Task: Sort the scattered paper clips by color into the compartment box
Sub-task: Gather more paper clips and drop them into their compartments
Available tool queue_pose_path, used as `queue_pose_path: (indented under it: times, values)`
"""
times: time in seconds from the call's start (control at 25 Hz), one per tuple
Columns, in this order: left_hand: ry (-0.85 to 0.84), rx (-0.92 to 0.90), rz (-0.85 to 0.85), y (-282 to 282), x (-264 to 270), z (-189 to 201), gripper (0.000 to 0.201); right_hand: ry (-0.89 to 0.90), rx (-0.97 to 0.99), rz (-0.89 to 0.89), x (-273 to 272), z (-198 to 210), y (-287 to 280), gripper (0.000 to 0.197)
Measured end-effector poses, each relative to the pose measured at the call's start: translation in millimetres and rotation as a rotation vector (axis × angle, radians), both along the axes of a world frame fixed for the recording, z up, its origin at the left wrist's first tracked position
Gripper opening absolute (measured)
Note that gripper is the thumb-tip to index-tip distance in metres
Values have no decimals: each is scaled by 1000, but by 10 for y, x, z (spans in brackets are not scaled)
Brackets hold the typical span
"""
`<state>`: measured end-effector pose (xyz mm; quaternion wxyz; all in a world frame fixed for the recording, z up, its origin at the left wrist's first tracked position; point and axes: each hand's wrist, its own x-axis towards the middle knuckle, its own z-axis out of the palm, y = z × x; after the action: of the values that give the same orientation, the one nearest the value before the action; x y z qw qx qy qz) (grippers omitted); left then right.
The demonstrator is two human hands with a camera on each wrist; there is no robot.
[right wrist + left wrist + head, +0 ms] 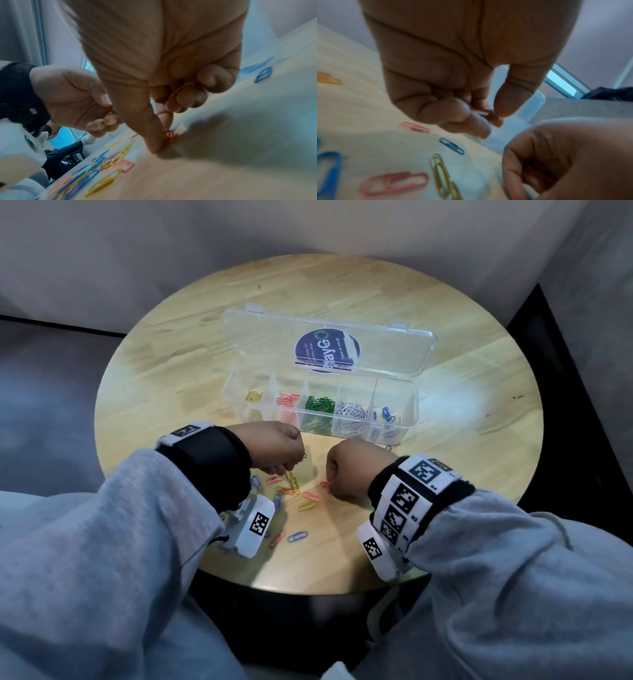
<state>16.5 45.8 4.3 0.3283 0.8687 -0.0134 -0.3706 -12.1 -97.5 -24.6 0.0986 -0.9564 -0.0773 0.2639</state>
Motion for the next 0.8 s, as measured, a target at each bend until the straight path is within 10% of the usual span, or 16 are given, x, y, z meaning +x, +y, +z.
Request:
queue_pose_path:
  times: [0.24, 0.8]
  values:
    - [-218, 371, -367, -115, -148, -109, 12, 33, -17, -36, -28, -43, -34, 19]
    - [-267, 479, -544, -252, -192, -212, 9, 60, 66, -34, -8, 83, -224, 4]
